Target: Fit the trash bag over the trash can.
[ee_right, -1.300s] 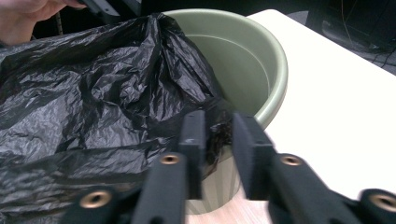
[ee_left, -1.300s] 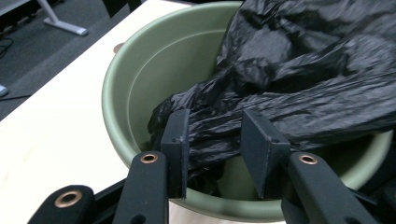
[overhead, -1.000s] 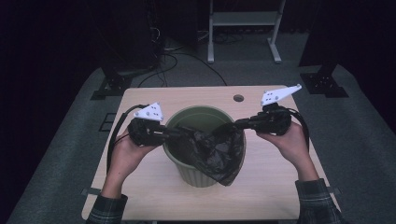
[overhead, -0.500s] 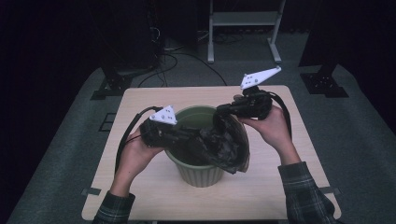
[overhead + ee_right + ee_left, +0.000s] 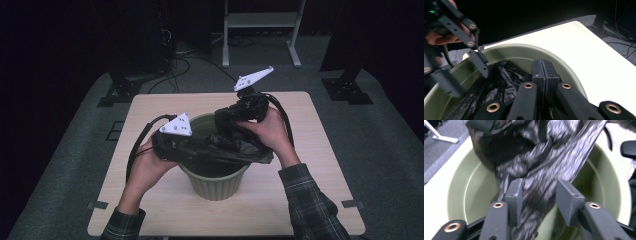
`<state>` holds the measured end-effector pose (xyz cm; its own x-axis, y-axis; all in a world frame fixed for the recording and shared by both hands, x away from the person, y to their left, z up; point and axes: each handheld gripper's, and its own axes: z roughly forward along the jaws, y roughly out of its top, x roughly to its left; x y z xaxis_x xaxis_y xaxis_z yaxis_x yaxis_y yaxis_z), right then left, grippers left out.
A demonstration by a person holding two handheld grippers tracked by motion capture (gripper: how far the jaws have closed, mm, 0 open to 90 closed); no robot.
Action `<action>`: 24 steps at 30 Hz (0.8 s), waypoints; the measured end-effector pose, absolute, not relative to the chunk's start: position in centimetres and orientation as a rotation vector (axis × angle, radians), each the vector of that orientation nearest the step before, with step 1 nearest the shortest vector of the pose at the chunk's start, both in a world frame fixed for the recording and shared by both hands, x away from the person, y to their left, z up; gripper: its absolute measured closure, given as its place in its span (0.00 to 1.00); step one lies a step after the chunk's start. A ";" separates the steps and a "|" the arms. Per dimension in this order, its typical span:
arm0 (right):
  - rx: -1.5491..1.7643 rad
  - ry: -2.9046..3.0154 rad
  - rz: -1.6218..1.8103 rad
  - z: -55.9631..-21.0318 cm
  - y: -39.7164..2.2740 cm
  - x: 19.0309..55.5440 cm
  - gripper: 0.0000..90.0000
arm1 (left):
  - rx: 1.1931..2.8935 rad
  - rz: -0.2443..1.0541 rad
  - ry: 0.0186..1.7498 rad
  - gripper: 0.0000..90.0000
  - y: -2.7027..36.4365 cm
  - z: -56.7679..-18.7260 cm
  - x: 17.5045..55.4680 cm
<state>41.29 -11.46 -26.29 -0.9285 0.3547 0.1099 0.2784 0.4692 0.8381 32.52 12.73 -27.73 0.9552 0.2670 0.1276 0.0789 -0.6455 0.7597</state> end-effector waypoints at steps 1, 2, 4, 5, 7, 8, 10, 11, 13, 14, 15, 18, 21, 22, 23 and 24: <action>0.565 2.624 1.475 -26.4 -11.4 41.4 0.99 | 2.261 0.276 0.227 0.60 12.4 -27.6 32.4; 0.566 2.626 1.473 -26.4 -11.3 41.5 0.99 | 2.260 0.272 0.219 0.59 12.1 -27.5 32.4; 0.570 2.628 1.473 -26.5 -11.3 41.5 0.99 | 2.258 0.250 0.188 0.58 11.3 -27.4 32.2; 0.572 2.630 1.472 -26.6 -11.2 41.6 0.99 | 2.254 0.240 0.175 0.57 11.0 -27.4 32.2; 0.574 2.633 1.465 -26.6 -11.2 41.6 0.99 | 2.243 0.216 0.154 0.57 10.4 -27.3 32.0; 0.578 2.634 1.465 -26.7 -11.2 41.7 0.99 | 2.237 0.202 0.133 0.57 10.0 -27.2 31.9; 0.589 2.639 1.456 -26.7 -11.2 41.8 0.99 | 2.237 0.191 0.114 0.57 9.5 -27.1 31.8; 0.586 2.637 1.454 -26.8 -11.2 41.8 0.99 | 2.236 0.180 0.109 0.56 9.3 -27.0 31.7; 0.593 2.637 1.458 -26.8 -11.2 41.9 0.99 | 2.237 0.165 0.091 0.55 8.6 -27.0 31.7; 0.595 2.638 1.462 -26.9 -11.2 42.0 0.99 | 2.243 0.158 0.079 0.54 8.2 -27.0 31.7; 0.595 2.639 1.466 -26.9 -11.1 42.0 0.99 | 2.250 0.156 0.072 0.54 7.9 -27.1 31.7; 0.591 2.647 1.459 -27.0 -10.9 42.0 0.99 | 2.261 0.110 0.054 0.59 6.9 -27.3 32.0; 0.591 2.646 1.455 -26.9 -11.0 42.0 0.98 | 2.271 0.070 0.063 0.79 6.6 -27.5 32.4; 0.593 2.646 1.453 -26.9 -11.1 41.9 0.97 | 2.263 0.049 0.072 0.86 6.7 -27.5 32.6; 0.594 2.646 1.449 -26.9 -11.3 41.9 0.95 | 2.261 0.040 0.082 0.93 6.9 -27.5 32.7; 0.597 2.646 1.448 -26.8 -11.5 41.9 0.92 | 2.249 0.035 0.111 0.97 7.2 -27.5 32.9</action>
